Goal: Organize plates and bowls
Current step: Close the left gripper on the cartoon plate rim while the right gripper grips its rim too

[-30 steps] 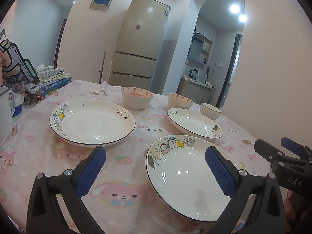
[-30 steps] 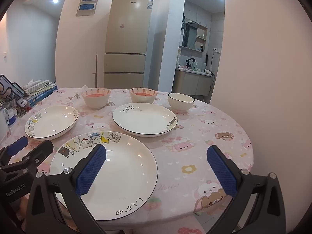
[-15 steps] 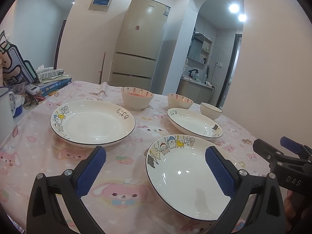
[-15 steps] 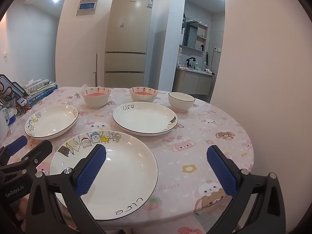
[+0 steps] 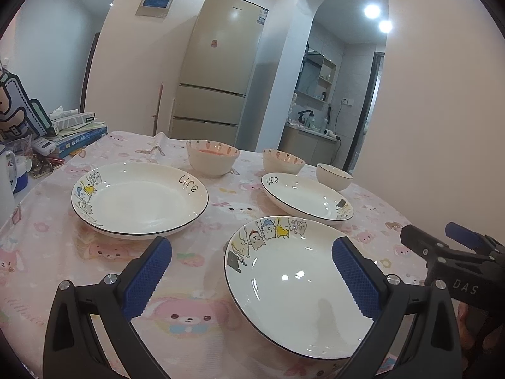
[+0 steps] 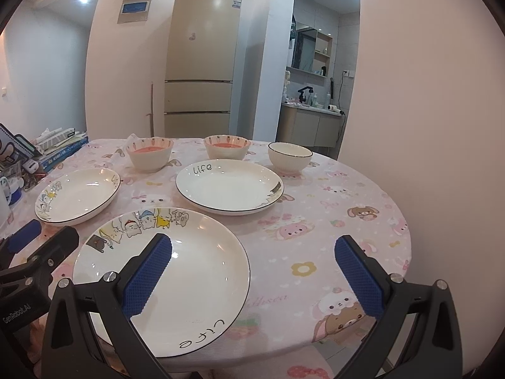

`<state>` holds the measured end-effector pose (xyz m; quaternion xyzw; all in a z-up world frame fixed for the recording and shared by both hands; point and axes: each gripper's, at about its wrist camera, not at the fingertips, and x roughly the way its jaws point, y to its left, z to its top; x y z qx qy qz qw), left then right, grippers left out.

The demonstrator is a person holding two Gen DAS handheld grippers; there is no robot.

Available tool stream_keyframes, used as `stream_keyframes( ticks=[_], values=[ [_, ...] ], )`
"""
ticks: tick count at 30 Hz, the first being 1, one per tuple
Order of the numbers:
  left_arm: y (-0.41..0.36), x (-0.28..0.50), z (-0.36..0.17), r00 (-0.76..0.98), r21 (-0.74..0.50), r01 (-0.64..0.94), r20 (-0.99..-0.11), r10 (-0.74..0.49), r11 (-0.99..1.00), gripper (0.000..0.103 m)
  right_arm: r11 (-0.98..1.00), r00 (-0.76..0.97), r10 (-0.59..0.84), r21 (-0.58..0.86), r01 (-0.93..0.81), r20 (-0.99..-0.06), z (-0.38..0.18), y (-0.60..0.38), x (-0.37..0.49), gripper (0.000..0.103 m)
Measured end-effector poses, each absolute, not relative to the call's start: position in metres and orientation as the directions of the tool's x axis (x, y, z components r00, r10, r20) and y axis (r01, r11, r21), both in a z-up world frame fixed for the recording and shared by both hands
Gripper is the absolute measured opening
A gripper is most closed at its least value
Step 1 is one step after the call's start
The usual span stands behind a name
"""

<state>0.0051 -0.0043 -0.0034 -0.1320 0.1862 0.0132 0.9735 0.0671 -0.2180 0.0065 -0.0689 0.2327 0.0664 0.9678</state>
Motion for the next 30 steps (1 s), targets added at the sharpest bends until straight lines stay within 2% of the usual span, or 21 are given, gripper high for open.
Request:
stream_keyframes(
  ticks=[6, 9, 12, 17, 21, 23, 25, 28, 30],
  values=[
    [-0.013, 0.0, 0.009, 0.945, -0.21, -0.116, -0.324, 0.043, 0.971, 0.103, 0.988, 0.913, 0.066, -0.099, -0.115, -0.402, 0.014, -0.23, 0.071, 0.103],
    [-0.011, -0.006, 0.019, 0.962, -0.264, -0.16, -0.259, 0.09, 0.951, 0.103, 0.991, 0.931, 0.062, -0.088, -0.1, -0.36, 0.021, -0.238, 0.07, 0.103],
    [-0.008, -0.005, 0.023, 0.965, -0.298, -0.185, -0.238, 0.115, 0.936, 0.103, 0.991, 0.931, 0.096, -0.057, -0.123, -0.353, 0.022, -0.246, 0.075, 0.103],
    [-0.019, 0.009, 0.022, 0.956, -0.216, -0.179, -0.27, 0.117, 0.96, 0.103, 0.992, 0.939, 0.122, 0.001, -0.128, -0.321, 0.02, -0.263, 0.084, 0.102],
    [-0.029, 0.016, 0.02, 0.954, -0.173, -0.148, -0.284, 0.094, 0.974, 0.103, 0.991, 0.945, 0.136, 0.026, -0.134, -0.299, 0.019, -0.274, 0.092, 0.09],
    [-0.029, 0.02, 0.018, 0.951, -0.194, -0.098, -0.306, 0.035, 0.976, 0.103, 0.986, 0.941, 0.164, 0.066, -0.151, -0.297, 0.017, -0.281, 0.097, 0.09],
    [-0.026, 0.023, 0.014, 0.945, -0.238, -0.092, -0.327, 0.009, 0.967, 0.103, 0.974, 0.915, 0.225, 0.107, -0.2, -0.336, 0.013, -0.287, 0.105, 0.084],
    [-0.023, 0.025, 0.008, 0.941, -0.257, -0.149, -0.334, 0.056, 0.955, 0.103, 0.954, 0.868, 0.3, 0.137, -0.268, -0.395, 0.003, -0.291, 0.117, 0.079],
    [-0.022, 0.026, 0.007, 0.934, -0.229, -0.187, -0.342, 0.1, 0.955, 0.103, 0.945, 0.845, 0.328, 0.158, -0.287, -0.423, -0.004, -0.292, 0.123, 0.071]
  ],
)
